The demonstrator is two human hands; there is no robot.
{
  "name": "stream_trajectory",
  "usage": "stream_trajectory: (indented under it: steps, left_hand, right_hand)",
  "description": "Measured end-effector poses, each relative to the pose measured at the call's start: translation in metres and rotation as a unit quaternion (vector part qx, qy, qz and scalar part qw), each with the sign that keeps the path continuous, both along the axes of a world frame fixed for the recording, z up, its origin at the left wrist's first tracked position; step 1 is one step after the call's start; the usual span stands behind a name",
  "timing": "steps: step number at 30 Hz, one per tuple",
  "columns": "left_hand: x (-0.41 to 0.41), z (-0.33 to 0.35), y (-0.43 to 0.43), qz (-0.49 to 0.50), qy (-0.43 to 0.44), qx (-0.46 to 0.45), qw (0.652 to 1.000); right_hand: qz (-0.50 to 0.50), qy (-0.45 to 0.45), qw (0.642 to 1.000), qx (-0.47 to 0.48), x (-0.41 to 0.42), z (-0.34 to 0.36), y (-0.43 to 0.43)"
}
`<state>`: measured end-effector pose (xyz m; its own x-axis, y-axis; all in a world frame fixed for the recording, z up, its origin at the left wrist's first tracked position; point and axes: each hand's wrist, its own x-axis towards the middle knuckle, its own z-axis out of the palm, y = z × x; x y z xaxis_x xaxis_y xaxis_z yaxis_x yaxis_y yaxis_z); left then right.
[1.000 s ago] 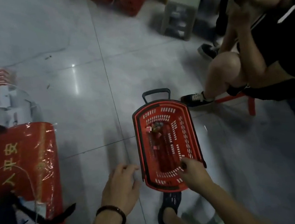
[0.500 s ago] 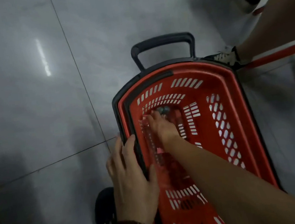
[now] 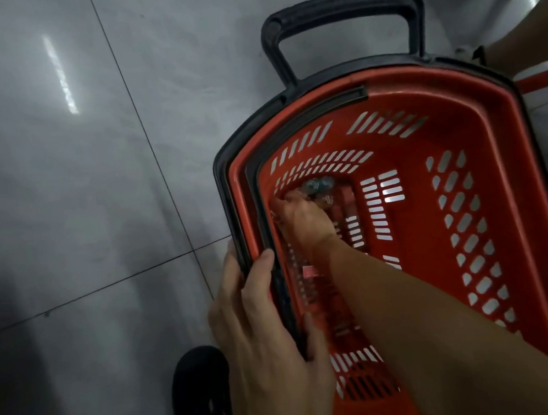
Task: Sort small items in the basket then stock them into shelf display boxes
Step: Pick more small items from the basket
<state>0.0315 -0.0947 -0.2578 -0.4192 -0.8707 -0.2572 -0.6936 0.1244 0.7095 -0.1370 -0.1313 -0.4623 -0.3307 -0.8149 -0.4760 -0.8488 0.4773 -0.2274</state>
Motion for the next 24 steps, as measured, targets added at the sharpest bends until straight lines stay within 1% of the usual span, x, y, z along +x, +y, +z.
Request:
stream_trajectory:
  steps: [3, 5, 7, 8, 10, 11, 12, 15, 19, 21, 24]
  left_hand:
    - [0.003, 0.000, -0.003, -0.010, -0.017, 0.008, 1.000]
    - [0.004, 0.004, -0.005, -0.020, -0.027, 0.016, 0.999]
    - [0.005, 0.010, -0.008, -0.024, -0.035, 0.027, 0.999]
    - [0.005, 0.012, -0.009, -0.023, -0.036, 0.031, 0.999]
    - [0.005, 0.014, -0.009, -0.022, -0.038, 0.034, 0.998]
    - [0.004, 0.014, -0.010, -0.020, -0.039, 0.035, 0.998]
    - [0.004, 0.013, -0.009, -0.020, -0.043, 0.035, 0.998]
    - [0.004, 0.007, -0.007, -0.020, -0.041, 0.027, 0.999]
    - [0.007, -0.001, -0.005, -0.015, -0.022, 0.010, 1.000]
    - [0.008, -0.004, -0.003, -0.016, -0.022, 0.005, 1.000]
    - [0.007, -0.004, -0.002, -0.012, -0.013, 0.000, 1.000]
  right_hand:
    - [-0.001, -0.024, 0.999, -0.036, -0.004, 0.007, 0.010]
    - [-0.045, -0.064, 0.994, -0.079, -0.006, 0.017, 0.022]
    - [-0.113, -0.086, 0.986, -0.085, -0.002, 0.025, 0.040]
    - [-0.164, -0.100, 0.978, -0.079, 0.001, 0.031, 0.049]
    - [-0.295, -0.150, 0.942, -0.054, 0.006, 0.043, 0.064]
    - [-0.341, -0.163, 0.925, -0.044, 0.007, 0.045, 0.071]
    - [-0.363, -0.159, 0.917, -0.037, 0.008, 0.046, 0.076]
    - [-0.379, -0.152, 0.913, -0.004, 0.010, 0.037, 0.081]
    - [-0.422, -0.211, 0.882, -0.005, 0.025, 0.011, 0.072]
    - [-0.402, -0.195, 0.894, 0.001, 0.037, 0.000, 0.071]
    - [-0.359, -0.113, 0.926, 0.015, 0.052, -0.008, 0.065]
